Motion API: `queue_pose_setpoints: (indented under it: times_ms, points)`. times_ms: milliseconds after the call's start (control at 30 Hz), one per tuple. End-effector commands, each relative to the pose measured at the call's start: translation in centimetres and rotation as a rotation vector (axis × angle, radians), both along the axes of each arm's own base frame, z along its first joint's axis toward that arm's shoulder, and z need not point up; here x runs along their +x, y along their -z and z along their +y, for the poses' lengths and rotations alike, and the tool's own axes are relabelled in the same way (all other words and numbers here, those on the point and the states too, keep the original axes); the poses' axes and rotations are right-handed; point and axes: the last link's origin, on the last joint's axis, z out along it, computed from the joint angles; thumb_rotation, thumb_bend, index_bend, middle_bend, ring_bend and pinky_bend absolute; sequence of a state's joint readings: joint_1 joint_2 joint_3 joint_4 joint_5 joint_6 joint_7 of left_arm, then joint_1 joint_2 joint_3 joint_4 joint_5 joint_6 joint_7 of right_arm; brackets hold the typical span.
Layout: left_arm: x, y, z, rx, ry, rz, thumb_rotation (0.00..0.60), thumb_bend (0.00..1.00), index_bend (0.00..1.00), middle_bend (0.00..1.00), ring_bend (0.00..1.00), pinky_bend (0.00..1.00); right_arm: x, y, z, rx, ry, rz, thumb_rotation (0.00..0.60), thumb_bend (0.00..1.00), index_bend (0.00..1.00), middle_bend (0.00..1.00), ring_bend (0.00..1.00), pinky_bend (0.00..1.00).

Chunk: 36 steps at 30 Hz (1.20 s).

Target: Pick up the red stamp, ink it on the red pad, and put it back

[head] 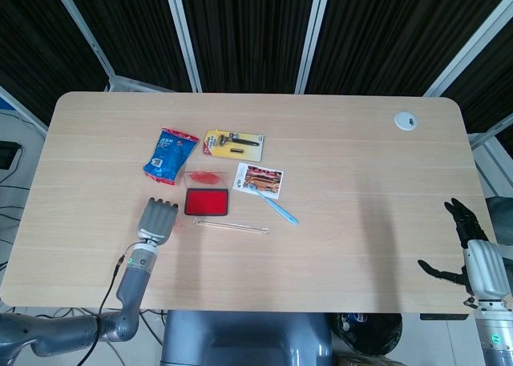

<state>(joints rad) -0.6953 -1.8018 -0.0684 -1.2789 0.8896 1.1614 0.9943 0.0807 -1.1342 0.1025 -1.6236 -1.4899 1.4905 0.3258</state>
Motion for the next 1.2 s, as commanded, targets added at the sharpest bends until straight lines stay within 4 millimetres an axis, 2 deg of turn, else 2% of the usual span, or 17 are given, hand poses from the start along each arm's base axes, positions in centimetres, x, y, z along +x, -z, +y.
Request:
queue_pose_setpoints:
  times_ms: [33, 1200]
  points:
    - [0.02, 0.01, -0.02, -0.001, 0.0, 0.0, 0.6, 0.51, 0.62, 0.63, 0.44, 0.5, 0.02, 0.01, 0.0, 0.0, -0.001, 0.0, 0.6, 0.13, 0.0, 0.0, 0.0, 0.19]
    - [-0.04, 0.15, -0.05, -0.016, -0.013, 0.026, 0.6, 0.38, 0.49, 0.5, 0.37, 0.43, 0.02, -0.01, 0.02, -0.001, -0.001, 0.0, 0.6, 0.13, 0.0, 0.0, 0.0, 0.18]
